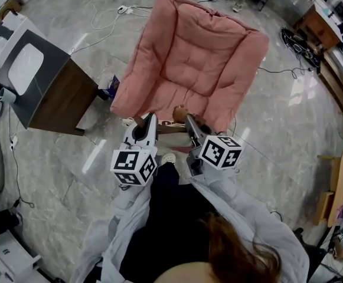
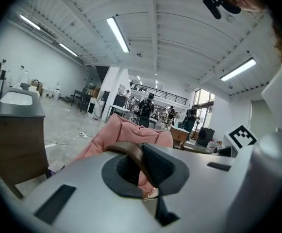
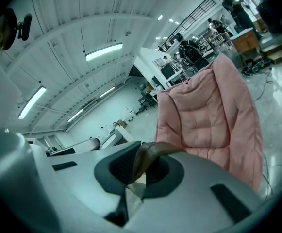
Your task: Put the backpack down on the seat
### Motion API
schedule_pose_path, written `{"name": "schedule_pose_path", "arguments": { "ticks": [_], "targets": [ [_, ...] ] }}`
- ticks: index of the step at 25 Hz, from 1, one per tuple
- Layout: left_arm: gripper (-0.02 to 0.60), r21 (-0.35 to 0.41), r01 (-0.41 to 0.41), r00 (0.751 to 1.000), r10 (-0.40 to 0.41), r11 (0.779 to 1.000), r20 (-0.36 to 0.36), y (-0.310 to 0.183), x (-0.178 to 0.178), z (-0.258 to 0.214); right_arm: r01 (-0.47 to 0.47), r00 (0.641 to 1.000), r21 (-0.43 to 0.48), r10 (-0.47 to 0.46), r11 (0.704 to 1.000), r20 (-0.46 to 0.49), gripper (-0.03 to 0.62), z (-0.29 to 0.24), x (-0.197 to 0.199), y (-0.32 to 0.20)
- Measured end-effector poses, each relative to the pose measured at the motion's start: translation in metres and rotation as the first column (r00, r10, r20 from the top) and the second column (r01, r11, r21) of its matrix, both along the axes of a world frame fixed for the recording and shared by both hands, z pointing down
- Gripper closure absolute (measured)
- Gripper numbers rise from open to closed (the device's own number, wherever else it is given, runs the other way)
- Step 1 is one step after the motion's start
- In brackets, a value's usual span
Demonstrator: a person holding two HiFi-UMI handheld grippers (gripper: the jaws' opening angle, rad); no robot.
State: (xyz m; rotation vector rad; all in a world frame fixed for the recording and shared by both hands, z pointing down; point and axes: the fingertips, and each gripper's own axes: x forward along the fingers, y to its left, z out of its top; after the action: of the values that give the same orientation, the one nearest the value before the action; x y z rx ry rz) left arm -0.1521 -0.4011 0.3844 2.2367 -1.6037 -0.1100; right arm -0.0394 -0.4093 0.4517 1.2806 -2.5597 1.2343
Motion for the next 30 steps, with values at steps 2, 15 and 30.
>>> {"name": "schedule_pose_path", "arguments": {
  "ticks": [2,15,30],
  "targets": [
    [0.568,0.000,-0.029,1.000,0.029,1.000,0.002,-0.019,0.002,0.001,-0.007,1.000,0.001,0.007,1.000,-0.007,0.577,0.001,0.001,-0.020],
    [0.568,-0.006,-0.186,0.983,0.186,0.983,-0.003,-0.168,0.041,0.010,-0.089,0.989,0.059,0.095,0.994,-0.113,0.577,-0.001,0.037,-0.164],
    [0.568,0.064,-0.262,0.950,0.246,0.963,0.192,-0.217,0.062,0.050,0.049,0.953,0.211,0.018,0.976,-0.303,0.579,0.027,0.038,-0.189]
  ]
}}
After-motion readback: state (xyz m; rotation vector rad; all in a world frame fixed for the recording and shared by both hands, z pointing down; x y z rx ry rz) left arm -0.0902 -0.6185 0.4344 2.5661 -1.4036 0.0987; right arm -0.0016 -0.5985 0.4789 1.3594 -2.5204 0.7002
